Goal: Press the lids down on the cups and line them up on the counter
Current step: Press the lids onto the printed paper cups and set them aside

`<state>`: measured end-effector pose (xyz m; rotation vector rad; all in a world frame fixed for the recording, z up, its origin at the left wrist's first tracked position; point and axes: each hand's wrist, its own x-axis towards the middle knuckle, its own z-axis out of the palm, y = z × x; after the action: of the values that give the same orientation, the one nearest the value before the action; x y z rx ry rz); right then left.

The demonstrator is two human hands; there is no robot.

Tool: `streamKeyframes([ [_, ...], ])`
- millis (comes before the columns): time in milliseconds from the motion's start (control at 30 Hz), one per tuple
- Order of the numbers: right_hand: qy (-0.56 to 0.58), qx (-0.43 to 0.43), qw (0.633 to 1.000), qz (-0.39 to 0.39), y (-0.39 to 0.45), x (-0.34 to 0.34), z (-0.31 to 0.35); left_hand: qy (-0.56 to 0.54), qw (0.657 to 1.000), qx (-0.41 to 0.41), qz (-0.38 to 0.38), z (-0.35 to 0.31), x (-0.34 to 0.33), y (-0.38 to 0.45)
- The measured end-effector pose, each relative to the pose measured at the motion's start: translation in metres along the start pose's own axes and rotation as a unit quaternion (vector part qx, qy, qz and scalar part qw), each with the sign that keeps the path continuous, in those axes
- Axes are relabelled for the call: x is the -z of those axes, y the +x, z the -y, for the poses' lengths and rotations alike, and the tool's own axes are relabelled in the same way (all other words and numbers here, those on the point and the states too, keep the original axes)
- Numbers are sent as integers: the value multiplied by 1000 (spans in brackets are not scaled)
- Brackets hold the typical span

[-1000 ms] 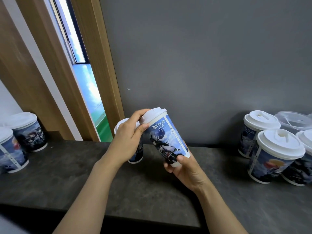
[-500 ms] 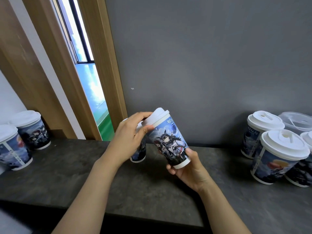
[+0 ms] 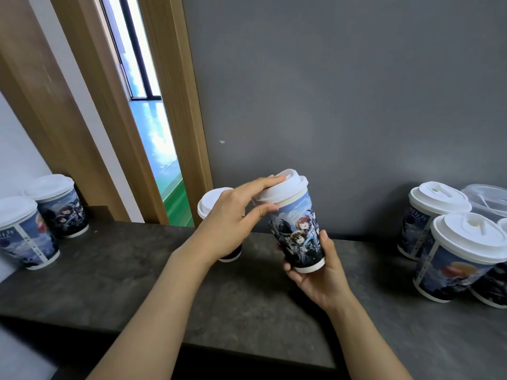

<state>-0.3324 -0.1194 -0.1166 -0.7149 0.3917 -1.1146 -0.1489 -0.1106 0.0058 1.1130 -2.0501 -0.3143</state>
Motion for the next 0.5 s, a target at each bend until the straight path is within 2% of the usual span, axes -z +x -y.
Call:
streamKeyframes([
  [167,10,-39,997,61,-3,0,1,30,999,-1,-31,-5,-4,6],
  [333,25,-42,996,80,-3,1,1,77,996,16,-31,-7,-8,9],
  [500,-15,-48,993,107,-8,-3,2,95,994,48,-41,-2,-10,9],
])
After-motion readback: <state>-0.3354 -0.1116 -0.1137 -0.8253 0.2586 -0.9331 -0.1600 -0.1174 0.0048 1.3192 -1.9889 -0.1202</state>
